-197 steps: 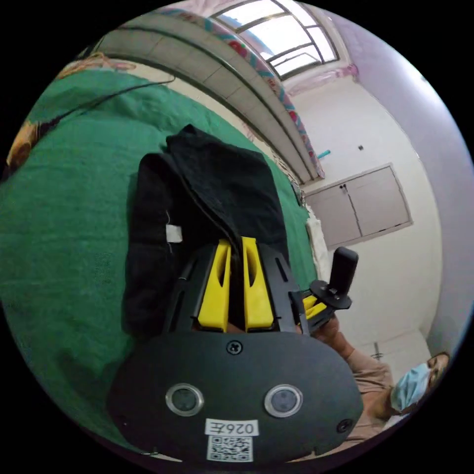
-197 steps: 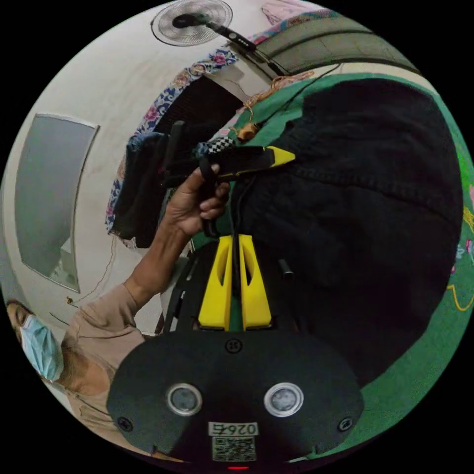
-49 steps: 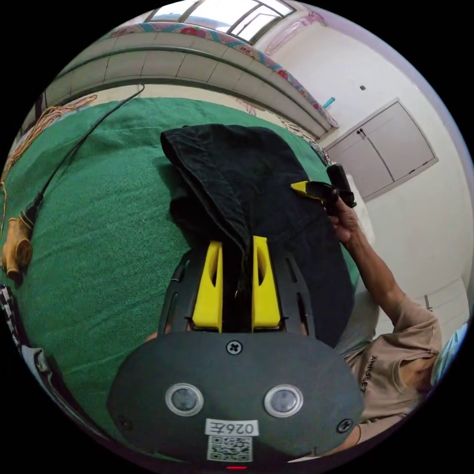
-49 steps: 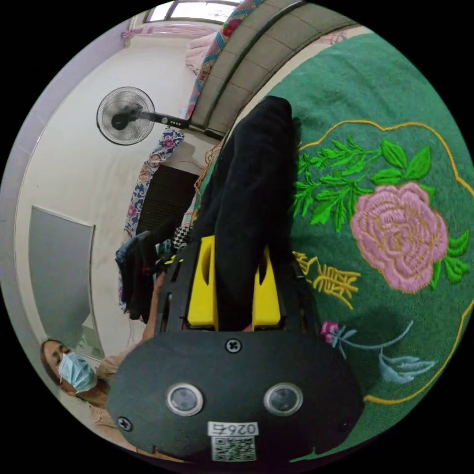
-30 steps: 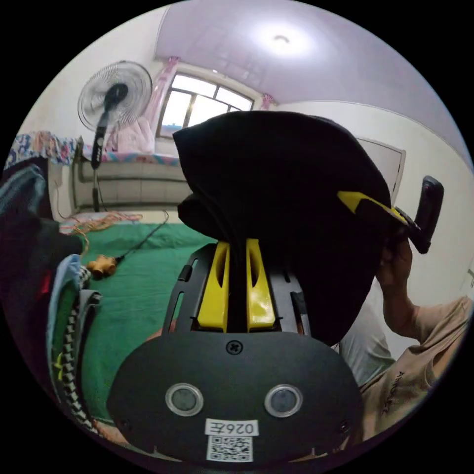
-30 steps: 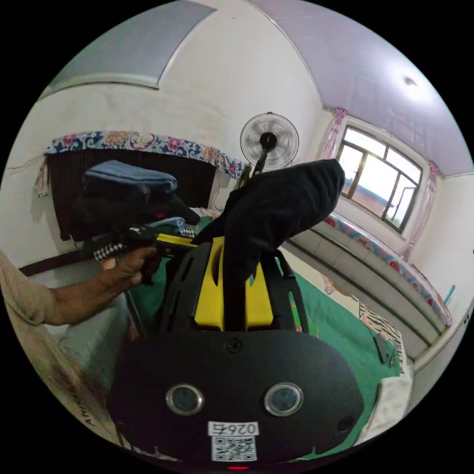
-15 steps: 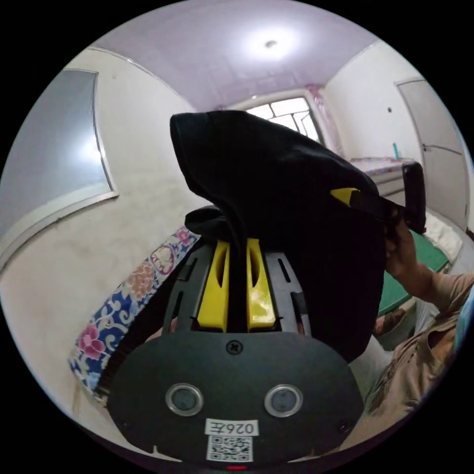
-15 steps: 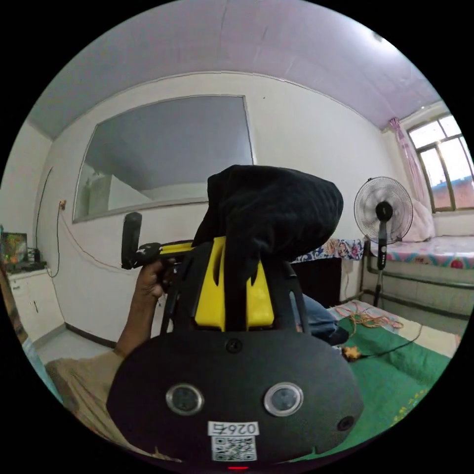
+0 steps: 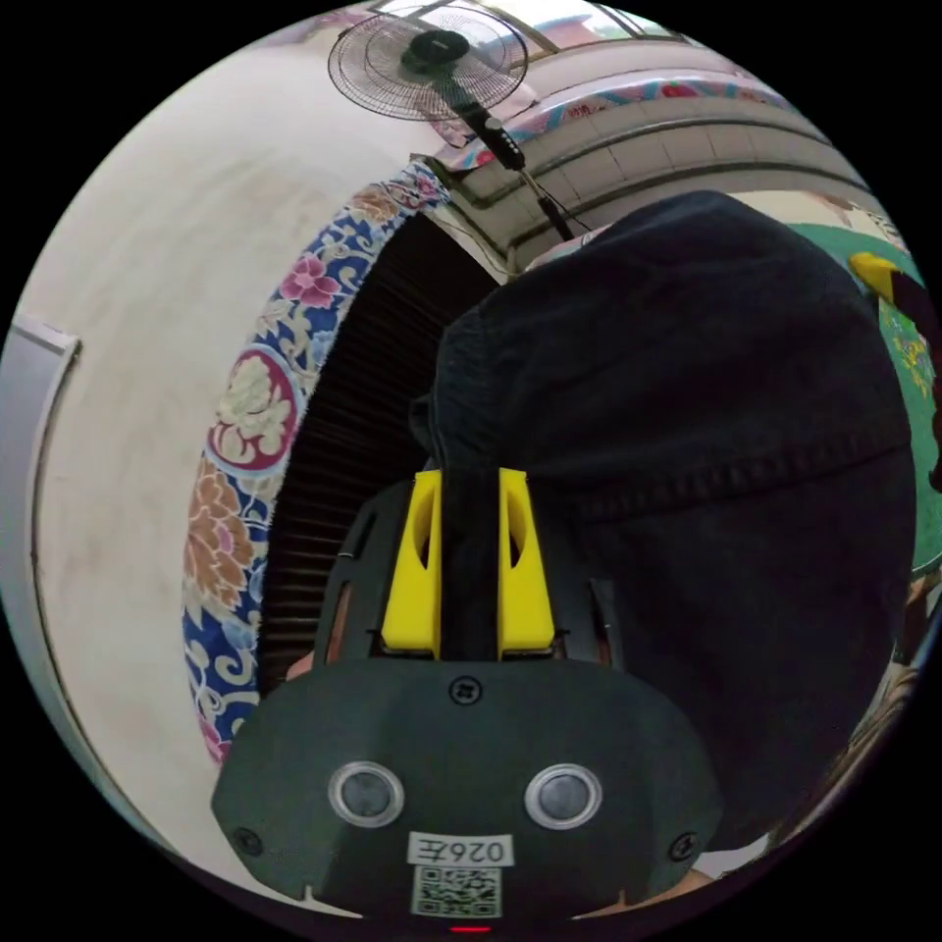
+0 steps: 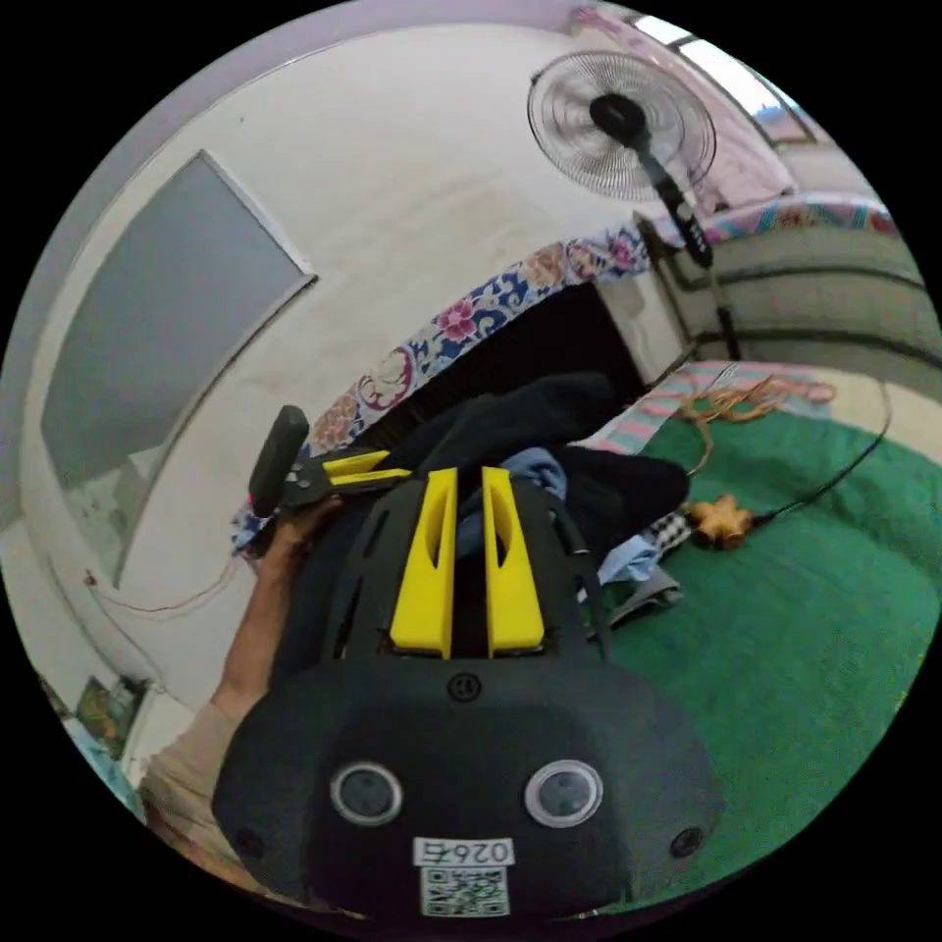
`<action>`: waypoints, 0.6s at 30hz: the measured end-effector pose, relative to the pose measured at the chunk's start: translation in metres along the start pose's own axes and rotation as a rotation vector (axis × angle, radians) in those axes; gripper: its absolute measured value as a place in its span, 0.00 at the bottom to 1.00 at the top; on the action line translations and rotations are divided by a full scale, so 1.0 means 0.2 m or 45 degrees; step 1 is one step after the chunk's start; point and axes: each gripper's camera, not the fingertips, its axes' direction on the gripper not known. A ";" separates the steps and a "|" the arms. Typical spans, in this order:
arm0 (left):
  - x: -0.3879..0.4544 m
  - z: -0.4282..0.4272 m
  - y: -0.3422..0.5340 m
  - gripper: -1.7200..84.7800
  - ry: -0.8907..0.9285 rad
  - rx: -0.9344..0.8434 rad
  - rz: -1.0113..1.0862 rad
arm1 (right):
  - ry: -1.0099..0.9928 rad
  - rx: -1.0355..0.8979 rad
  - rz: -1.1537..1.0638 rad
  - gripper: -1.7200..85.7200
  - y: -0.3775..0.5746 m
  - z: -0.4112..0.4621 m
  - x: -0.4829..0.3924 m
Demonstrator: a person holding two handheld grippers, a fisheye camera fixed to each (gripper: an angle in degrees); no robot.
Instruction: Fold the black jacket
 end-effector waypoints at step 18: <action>-0.20 -0.12 0.03 0.02 0.485 0.065 -0.478 | 0.524 -0.161 -0.522 0.01 0.03 -0.73 -0.18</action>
